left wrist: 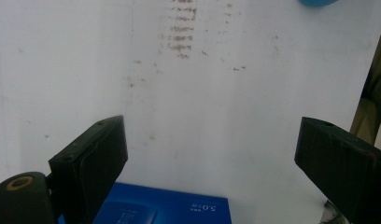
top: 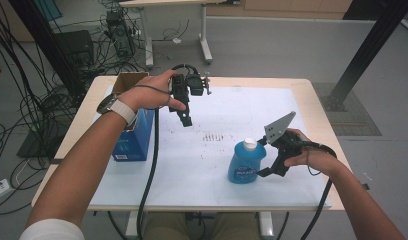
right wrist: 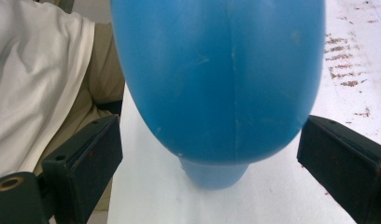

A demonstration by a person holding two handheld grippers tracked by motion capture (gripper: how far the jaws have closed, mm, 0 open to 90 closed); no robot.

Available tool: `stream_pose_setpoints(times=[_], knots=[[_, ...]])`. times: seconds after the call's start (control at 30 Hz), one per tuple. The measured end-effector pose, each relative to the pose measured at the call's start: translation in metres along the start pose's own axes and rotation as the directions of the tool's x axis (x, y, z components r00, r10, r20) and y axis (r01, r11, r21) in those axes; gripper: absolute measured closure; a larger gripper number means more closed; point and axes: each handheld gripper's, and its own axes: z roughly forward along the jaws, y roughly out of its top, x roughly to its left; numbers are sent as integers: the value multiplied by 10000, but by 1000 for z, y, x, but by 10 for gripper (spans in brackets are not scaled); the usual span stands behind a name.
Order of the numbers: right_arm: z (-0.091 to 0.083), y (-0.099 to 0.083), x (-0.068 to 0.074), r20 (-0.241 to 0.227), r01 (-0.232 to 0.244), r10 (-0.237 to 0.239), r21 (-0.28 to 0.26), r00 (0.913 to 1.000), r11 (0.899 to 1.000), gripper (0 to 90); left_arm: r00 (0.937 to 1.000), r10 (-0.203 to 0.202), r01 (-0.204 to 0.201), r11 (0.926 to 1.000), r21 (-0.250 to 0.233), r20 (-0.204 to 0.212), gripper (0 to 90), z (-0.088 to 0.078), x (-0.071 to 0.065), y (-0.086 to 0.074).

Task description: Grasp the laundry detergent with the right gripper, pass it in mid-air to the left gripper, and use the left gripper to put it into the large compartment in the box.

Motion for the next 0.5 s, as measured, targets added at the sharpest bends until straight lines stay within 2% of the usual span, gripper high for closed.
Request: stream_pose_setpoints(times=[0.5], knots=[[-1,-1,-1,69,-77,77,-31,9999,10000,66,10000,-7,7,10000,0,1,97,0,0,1]])
